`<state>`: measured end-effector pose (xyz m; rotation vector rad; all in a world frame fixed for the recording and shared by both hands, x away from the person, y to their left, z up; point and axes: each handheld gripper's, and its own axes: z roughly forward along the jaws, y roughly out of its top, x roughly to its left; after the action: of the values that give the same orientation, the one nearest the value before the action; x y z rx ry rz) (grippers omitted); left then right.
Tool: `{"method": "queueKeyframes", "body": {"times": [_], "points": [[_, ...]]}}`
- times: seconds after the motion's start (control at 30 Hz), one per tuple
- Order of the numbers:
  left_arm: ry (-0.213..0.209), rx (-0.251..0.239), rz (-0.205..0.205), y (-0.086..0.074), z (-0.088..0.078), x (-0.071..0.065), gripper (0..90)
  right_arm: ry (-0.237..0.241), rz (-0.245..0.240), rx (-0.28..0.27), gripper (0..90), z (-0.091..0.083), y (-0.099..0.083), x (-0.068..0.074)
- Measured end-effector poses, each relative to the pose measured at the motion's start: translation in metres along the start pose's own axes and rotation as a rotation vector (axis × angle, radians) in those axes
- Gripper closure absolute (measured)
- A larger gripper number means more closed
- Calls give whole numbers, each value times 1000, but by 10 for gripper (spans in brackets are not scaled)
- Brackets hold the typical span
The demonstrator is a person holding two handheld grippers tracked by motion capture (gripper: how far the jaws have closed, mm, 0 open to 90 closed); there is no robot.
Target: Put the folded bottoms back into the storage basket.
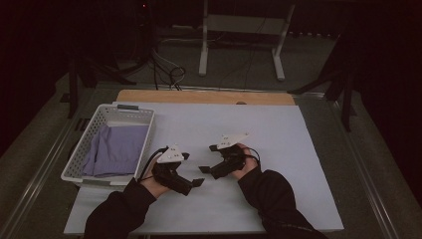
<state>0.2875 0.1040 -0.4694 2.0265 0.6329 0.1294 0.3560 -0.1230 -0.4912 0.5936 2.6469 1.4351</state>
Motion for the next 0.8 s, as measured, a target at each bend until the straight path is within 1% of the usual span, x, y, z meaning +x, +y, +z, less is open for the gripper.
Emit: {"method": "queueKeyframes", "body": {"times": [0.03,0.07,0.17,0.23,0.27,0.3,0.37,0.47,0.5,0.53,0.57,0.6,0.67,0.73,0.77,0.8], "points": [[5,-2,2,-2,1,-1,0,14,-6,8,92,1,-5,3],[5,-1,6,-4,1,-2,0,14,-4,12,92,1,-7,5],[-8,-4,-3,-9,3,-3,0,29,-11,20,92,0,-13,8],[-8,3,4,-13,5,-4,0,41,-12,32,92,1,-17,14],[-11,4,2,-15,5,-4,0,39,-22,41,92,-1,-19,13],[-19,4,-1,-17,5,-5,0,49,-18,35,92,-1,-22,16],[-24,8,9,-20,5,-6,0,70,-23,36,92,-5,-26,16],[-26,18,24,-23,5,-9,0,81,-27,48,92,-9,-33,19],[-30,15,21,-25,5,-9,0,80,-21,46,92,-12,-35,19],[-36,14,7,-26,5,-9,0,78,-16,49,92,-14,-37,20],[-44,17,-2,-28,6,-9,0,89,-13,46,93,-16,-39,21],[-45,27,-4,-30,7,-9,0,92,-20,42,92,-19,-42,22],[-46,37,-1,-33,7,-10,0,113,-6,37,92,-24,-46,22],[-45,40,0,-36,7,-11,0,111,-5,34,92,-28,-50,23],[-42,39,-1,-38,6,-11,0,111,-10,41,92,-31,-52,24],[-40,39,-2,-39,5,-10,0,101,-10,44,92,-33,-54,24]]}}
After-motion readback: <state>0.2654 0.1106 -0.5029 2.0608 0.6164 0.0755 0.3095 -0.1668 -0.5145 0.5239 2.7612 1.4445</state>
